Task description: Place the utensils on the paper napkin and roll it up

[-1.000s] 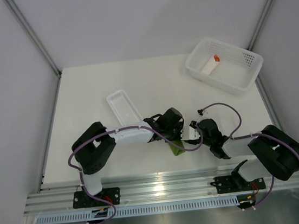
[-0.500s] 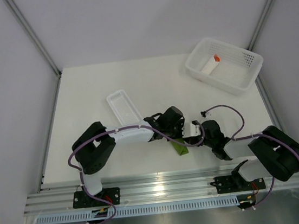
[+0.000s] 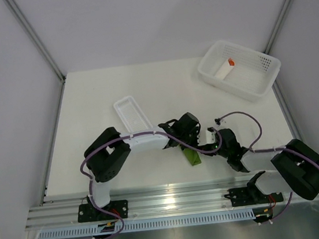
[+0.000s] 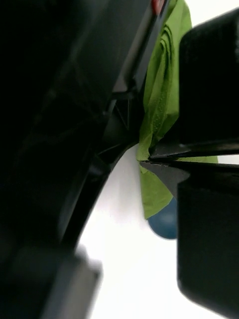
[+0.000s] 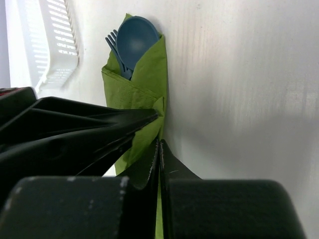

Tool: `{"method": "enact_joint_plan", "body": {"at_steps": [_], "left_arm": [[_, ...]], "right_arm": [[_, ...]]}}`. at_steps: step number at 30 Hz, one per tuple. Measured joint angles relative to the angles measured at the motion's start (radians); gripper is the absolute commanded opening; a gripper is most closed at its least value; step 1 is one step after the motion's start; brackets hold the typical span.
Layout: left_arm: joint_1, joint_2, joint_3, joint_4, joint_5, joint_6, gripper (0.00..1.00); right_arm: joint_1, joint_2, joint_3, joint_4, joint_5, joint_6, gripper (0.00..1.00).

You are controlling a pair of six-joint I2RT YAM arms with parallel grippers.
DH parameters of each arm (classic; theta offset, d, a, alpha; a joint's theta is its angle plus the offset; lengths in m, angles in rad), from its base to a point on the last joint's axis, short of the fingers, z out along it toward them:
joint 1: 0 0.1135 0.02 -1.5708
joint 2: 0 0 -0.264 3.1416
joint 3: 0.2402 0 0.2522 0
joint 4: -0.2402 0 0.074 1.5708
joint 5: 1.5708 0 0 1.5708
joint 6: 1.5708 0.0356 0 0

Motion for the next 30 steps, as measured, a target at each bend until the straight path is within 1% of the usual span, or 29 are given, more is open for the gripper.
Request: {"method": "enact_joint_plan", "body": {"at_steps": [4,5,6,8,9,12,18,23,27,30], "left_arm": [[0.0,0.038,0.013,-0.022,0.005,-0.005,0.01],[0.0,0.041,0.017,-0.025,0.004,-0.008,0.01],[0.0,0.042,0.018,-0.027,0.005,-0.009,0.01],[0.0,0.042,0.021,-0.034,0.004,-0.009,0.01],[0.0,0.042,0.021,-0.037,0.003,-0.01,0.01],[0.0,0.043,0.023,-0.039,0.003,-0.009,0.01],[-0.003,0.047,0.029,-0.035,0.007,-0.009,0.06],[-0.008,0.048,0.03,-0.023,0.018,-0.009,0.08],[-0.013,0.048,0.033,-0.006,0.037,-0.008,0.09],[-0.011,0.053,0.034,-0.029,0.024,-0.008,0.09]], "right_arm": [[0.003,-0.005,-0.01,-0.019,0.003,0.0,0.01],[0.003,-0.005,-0.011,-0.024,0.003,0.0,0.03],[0.003,-0.006,-0.011,-0.028,0.004,0.001,0.07],[0.003,-0.018,-0.012,-0.04,0.005,0.003,0.11],[0.004,-0.028,-0.012,-0.052,0.006,0.002,0.16],[0.006,-0.07,-0.013,-0.101,0.018,0.001,0.2],[0.01,-0.156,-0.014,-0.224,0.053,-0.006,0.23],[0.007,-0.263,-0.031,-0.343,0.085,-0.019,0.26],[0.002,-0.38,-0.054,-0.431,0.108,-0.036,0.36],[-0.001,-0.486,-0.076,-0.451,0.121,-0.049,0.41]]}}
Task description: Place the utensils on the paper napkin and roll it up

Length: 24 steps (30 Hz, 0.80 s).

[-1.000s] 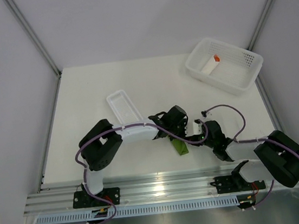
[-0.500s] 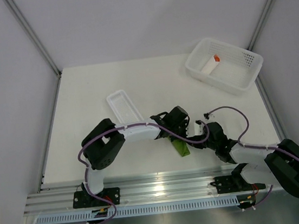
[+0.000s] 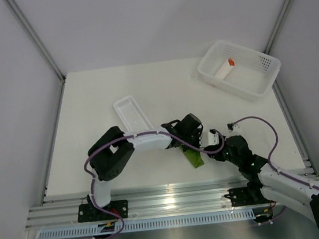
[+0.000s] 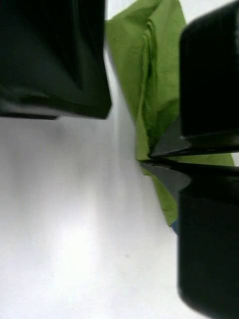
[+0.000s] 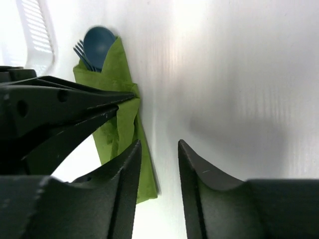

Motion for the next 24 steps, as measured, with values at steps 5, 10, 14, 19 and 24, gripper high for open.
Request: {"method": "enact_joint_plan", "body": {"at_steps": [5,10,14,19,24], "left_arm": [[0.006,0.002,0.0,-0.011,0.002,0.002,0.09],[0.009,0.002,0.0,-0.012,0.002,0.0,0.1],[0.009,0.002,0.0,-0.015,0.005,0.001,0.1],[0.011,0.001,0.001,-0.028,0.014,0.01,0.12],[0.018,0.0,0.01,-0.055,0.02,0.01,0.1]], "right_arm": [[0.008,-0.089,-0.04,-0.001,0.018,-0.024,0.45],[0.028,-0.156,-0.063,-0.002,0.04,-0.046,0.45],[0.028,-0.177,-0.071,0.002,0.036,-0.066,0.46],[0.026,-0.174,-0.082,0.021,0.026,-0.084,0.5],[0.024,-0.15,-0.082,0.04,0.016,-0.099,0.51]]}}
